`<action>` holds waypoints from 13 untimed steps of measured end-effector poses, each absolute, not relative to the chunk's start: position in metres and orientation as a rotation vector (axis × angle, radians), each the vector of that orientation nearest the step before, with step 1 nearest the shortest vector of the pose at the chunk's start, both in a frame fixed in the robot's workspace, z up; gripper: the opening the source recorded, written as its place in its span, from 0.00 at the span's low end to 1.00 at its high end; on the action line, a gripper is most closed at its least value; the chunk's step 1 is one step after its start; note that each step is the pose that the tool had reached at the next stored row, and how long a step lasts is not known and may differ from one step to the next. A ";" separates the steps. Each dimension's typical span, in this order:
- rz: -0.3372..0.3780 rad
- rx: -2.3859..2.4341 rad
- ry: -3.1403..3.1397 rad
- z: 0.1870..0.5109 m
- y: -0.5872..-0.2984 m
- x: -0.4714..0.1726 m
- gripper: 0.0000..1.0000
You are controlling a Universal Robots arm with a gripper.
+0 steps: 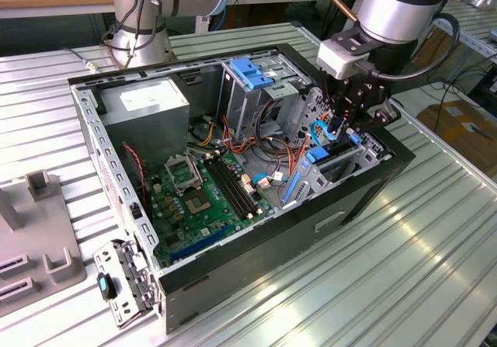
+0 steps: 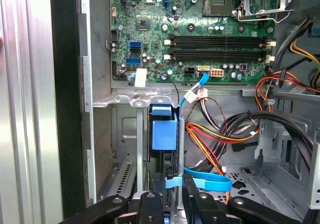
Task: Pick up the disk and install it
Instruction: 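Insert the first disk wire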
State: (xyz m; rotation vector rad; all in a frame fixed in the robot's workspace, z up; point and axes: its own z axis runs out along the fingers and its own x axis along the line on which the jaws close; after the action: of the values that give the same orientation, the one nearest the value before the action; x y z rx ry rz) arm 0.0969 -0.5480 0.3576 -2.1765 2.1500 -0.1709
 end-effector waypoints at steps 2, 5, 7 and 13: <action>-0.171 -2.176 2.150 0.358 -0.548 0.097 0.30; -0.171 -2.176 2.150 0.358 -0.548 0.097 0.30; -0.171 -2.176 2.150 0.358 -0.548 0.097 0.30; -0.170 -2.175 2.152 0.358 -0.548 0.097 0.30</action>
State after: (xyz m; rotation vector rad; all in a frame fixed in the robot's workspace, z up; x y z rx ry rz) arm 0.0969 -0.5480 0.3576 -2.1752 2.1521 -0.1704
